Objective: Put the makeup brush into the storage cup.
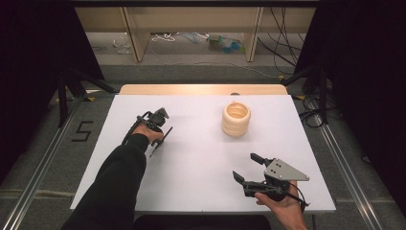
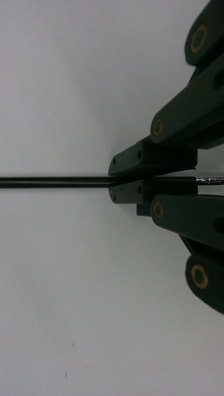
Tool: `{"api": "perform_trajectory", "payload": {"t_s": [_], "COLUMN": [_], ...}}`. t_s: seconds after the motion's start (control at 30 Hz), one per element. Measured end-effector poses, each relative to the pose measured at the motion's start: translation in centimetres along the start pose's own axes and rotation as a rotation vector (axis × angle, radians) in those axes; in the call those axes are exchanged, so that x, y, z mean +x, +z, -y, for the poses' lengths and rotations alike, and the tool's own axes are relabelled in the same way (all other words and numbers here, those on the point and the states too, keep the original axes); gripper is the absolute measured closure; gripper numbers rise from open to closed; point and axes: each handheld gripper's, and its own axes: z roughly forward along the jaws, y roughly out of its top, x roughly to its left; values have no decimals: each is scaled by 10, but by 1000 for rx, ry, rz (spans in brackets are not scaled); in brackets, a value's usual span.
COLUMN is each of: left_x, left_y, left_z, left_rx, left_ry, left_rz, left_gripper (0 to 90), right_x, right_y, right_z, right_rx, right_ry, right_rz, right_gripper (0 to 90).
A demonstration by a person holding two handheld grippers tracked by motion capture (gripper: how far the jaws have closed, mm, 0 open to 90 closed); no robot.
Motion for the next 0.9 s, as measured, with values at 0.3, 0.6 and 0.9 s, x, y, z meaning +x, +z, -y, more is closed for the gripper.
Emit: {"api": "perform_trajectory", "payload": {"t_s": [0.3, 0.6, 0.9], "left_x": [-2, 5, 0], "left_y": [-3, -7, -17], "left_z": [0, 4, 7], "left_rx": [36, -16, -64], "left_ry": [-5, -40, -16], "left_rz": [29, 55, 112], "left_gripper": [857, 857, 857], "right_x": [0, 1, 1], "right_y": [0, 2, 1], "right_z": [0, 1, 0], "right_rx": [4, -9, 6], "right_ry": [0, 28, 22], "right_rz": [0, -17, -13], "right_gripper": [182, 183, 183]}}
